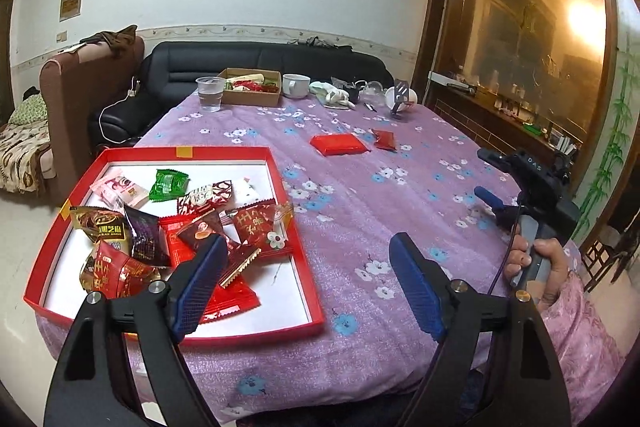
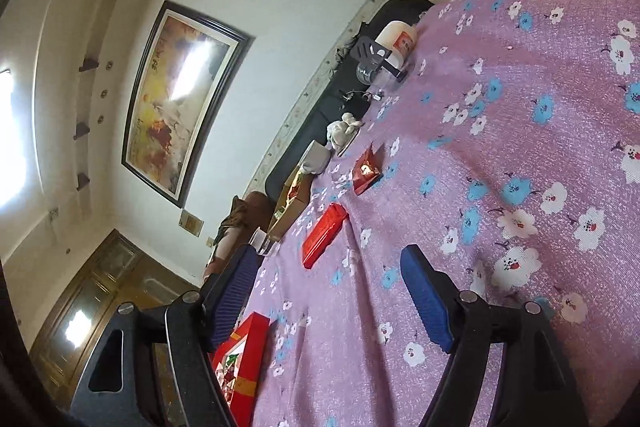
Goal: Organize snacks
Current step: 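Move both open tools back toward the red packets on the table, then grasp the large red gold-printed packet with the left tool while the right tool grasps a small red packet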
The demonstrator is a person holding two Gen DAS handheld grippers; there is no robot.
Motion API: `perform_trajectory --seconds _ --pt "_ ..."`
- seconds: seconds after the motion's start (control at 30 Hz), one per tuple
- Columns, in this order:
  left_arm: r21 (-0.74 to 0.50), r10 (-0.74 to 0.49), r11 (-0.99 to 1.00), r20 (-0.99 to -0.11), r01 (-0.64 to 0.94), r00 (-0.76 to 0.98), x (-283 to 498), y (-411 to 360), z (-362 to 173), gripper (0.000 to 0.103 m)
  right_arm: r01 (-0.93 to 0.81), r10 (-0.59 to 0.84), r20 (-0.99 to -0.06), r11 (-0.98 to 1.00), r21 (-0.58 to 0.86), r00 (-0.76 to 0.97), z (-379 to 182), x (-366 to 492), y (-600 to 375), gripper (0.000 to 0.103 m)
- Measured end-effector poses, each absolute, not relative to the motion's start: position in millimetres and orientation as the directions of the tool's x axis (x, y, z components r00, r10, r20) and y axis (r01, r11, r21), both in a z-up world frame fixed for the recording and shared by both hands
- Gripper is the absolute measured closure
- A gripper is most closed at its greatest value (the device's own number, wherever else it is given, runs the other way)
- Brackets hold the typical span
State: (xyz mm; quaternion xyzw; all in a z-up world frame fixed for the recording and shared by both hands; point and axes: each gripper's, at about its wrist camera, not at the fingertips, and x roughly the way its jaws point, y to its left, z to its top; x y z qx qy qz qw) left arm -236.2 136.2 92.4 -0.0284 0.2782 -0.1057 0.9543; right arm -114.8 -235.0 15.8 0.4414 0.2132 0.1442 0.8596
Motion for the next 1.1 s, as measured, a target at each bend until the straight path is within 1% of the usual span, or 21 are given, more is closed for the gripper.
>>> perform_trajectory --seconds 0.07,0.13,0.3,0.5,0.77,0.9,1.03,1.1 --pt "-0.100 -0.210 0.978 -0.531 0.185 0.821 -235 135 91 0.020 -0.037 0.430 -0.284 0.601 0.798 0.857 20 -111 -230 0.026" --pt "-0.091 -0.205 0.978 -0.541 0.185 0.816 -233 136 89 0.020 -0.008 0.418 -0.351 0.652 0.758 0.838 27 -101 -222 0.026" --pt "-0.076 -0.189 0.981 -0.561 0.178 0.806 -220 137 84 0.020 0.011 0.392 -0.419 0.719 0.695 0.819 52 -80 -212 0.026" --pt "-0.039 -0.158 0.985 -0.586 0.168 0.795 -181 134 91 0.020 0.069 0.301 -0.540 0.825 0.561 0.786 67 -19 -202 0.026" --pt "0.044 -0.118 0.983 -0.591 0.178 0.798 -127 118 116 0.020 0.097 0.318 -0.580 0.814 0.572 0.750 48 63 -195 0.026" --pt "0.074 -0.095 0.981 -0.619 0.178 0.780 -101 108 115 0.020 0.129 0.314 -0.607 0.809 0.574 0.730 32 103 -189 0.026" --pt "0.121 -0.060 0.976 -0.654 0.183 0.754 -73 94 104 0.020 0.146 0.280 -0.644 0.838 0.526 0.712 20 132 -178 0.026" --pt "0.152 -0.045 0.969 -0.666 0.195 0.745 -59 84 97 0.020 0.134 0.246 -0.671 0.877 0.461 0.699 14 142 -168 0.026"
